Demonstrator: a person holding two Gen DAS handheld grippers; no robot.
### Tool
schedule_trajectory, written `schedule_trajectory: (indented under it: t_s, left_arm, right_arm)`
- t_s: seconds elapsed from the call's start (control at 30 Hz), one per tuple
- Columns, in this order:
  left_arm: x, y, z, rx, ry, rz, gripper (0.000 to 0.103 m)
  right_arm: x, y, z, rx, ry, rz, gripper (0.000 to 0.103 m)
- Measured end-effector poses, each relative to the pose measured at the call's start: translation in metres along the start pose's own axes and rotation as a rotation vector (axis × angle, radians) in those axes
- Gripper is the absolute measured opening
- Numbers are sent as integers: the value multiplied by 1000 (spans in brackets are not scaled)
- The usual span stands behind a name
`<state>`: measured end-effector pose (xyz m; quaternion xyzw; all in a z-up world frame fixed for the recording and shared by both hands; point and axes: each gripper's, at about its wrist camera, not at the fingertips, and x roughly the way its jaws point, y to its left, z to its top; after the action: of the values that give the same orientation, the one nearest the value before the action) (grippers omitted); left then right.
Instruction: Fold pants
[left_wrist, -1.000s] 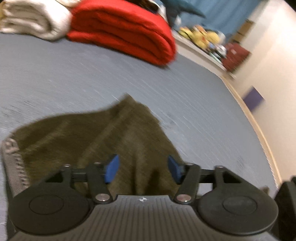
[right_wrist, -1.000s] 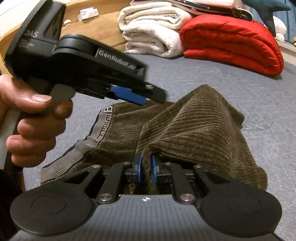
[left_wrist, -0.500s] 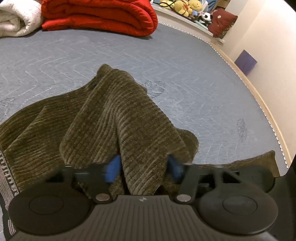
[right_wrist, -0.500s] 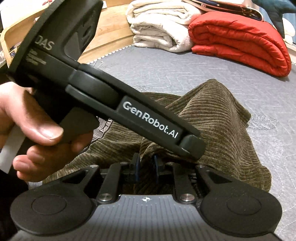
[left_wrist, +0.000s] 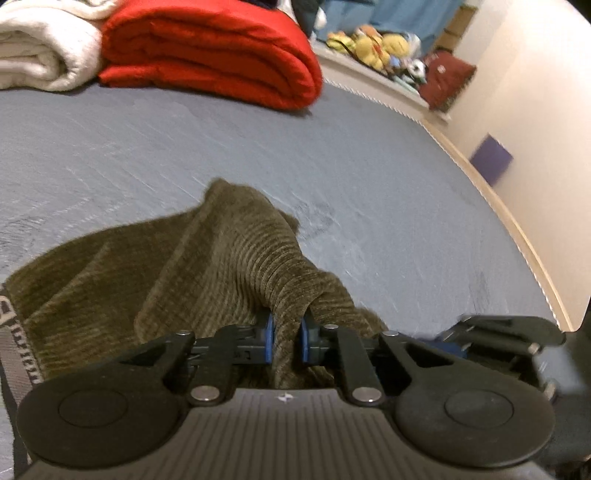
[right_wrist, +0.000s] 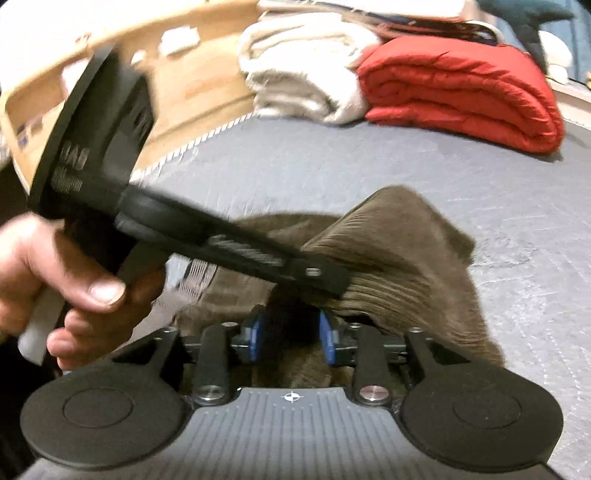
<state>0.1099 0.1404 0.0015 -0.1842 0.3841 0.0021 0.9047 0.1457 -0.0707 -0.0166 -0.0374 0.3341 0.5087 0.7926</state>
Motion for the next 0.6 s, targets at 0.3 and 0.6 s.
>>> schedule_trajectory:
  t_s: [0.3, 0.6]
  left_arm:
    - [-1, 8, 2, -54, 9, 17, 14]
    - [2, 9, 5, -48, 19, 17, 16]
  right_arm:
    - [-30, -116, -18, 661, -230, -227, 38]
    - [17, -133, -44, 803, -23, -248, 60]
